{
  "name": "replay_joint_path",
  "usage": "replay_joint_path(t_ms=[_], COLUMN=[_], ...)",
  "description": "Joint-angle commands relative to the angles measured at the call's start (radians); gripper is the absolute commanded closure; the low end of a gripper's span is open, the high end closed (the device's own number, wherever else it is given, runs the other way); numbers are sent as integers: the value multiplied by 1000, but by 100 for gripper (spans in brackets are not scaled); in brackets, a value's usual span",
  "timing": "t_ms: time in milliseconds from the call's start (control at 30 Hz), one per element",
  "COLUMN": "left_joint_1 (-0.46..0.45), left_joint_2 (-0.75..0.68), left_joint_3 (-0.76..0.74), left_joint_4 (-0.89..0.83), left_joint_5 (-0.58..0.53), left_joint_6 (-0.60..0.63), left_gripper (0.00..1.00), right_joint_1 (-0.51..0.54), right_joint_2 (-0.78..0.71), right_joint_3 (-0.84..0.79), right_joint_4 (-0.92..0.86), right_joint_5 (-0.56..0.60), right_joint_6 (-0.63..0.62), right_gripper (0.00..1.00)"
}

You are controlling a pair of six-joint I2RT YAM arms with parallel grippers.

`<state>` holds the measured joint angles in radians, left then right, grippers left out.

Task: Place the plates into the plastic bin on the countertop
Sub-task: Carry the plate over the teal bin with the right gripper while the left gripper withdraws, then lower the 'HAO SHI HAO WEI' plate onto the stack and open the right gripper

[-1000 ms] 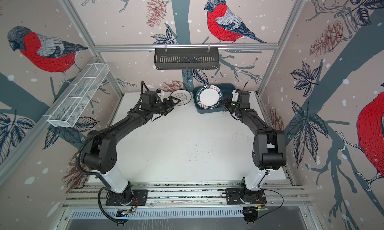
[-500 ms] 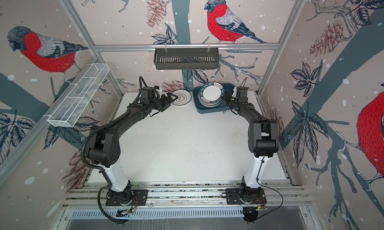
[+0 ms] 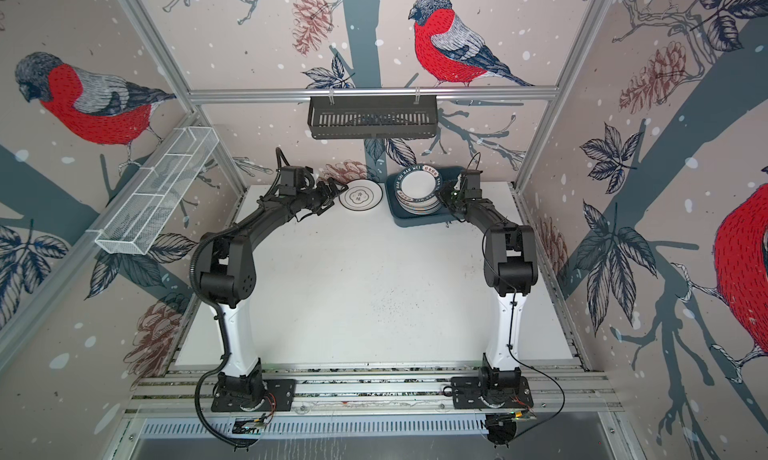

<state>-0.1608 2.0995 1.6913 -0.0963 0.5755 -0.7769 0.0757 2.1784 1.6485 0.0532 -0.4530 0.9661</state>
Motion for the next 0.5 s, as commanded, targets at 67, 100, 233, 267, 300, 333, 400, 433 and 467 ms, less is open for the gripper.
replay_joint_path(t_ms=[67, 100, 233, 267, 300, 333, 400, 433, 467], left_joint_1=[15, 16, 20, 20, 20, 21, 21, 21, 21], left_joint_2=[55, 65, 109, 123, 137, 151, 178, 195, 208], left_joint_3=[54, 58, 86, 97, 110, 121, 144, 158, 169], left_joint_4=[-31, -27, -25, -28, -32, -34, -38, -40, -41], left_joint_5=[21, 22, 7, 4, 1, -1, -7, -9, -12], left_joint_6=[24, 21, 16, 14, 13, 12, 7, 4, 1], left_gripper=[4, 4, 4, 4, 4, 4, 4, 4, 4], right_joint_1=[2, 3, 5, 6, 6, 6, 6, 7, 7], right_joint_2=[36, 41, 55, 57, 59, 61, 64, 67, 72], right_joint_3=[45, 52, 66, 64, 63, 62, 63, 65, 72], right_joint_4=[15, 9, -20, -25, -31, -34, -37, -41, -47], right_joint_5=[29, 34, 46, 46, 49, 49, 50, 50, 47], right_joint_6=[31, 34, 36, 37, 38, 38, 40, 42, 43], right_gripper=[98, 98, 97, 98, 98, 98, 98, 98, 98])
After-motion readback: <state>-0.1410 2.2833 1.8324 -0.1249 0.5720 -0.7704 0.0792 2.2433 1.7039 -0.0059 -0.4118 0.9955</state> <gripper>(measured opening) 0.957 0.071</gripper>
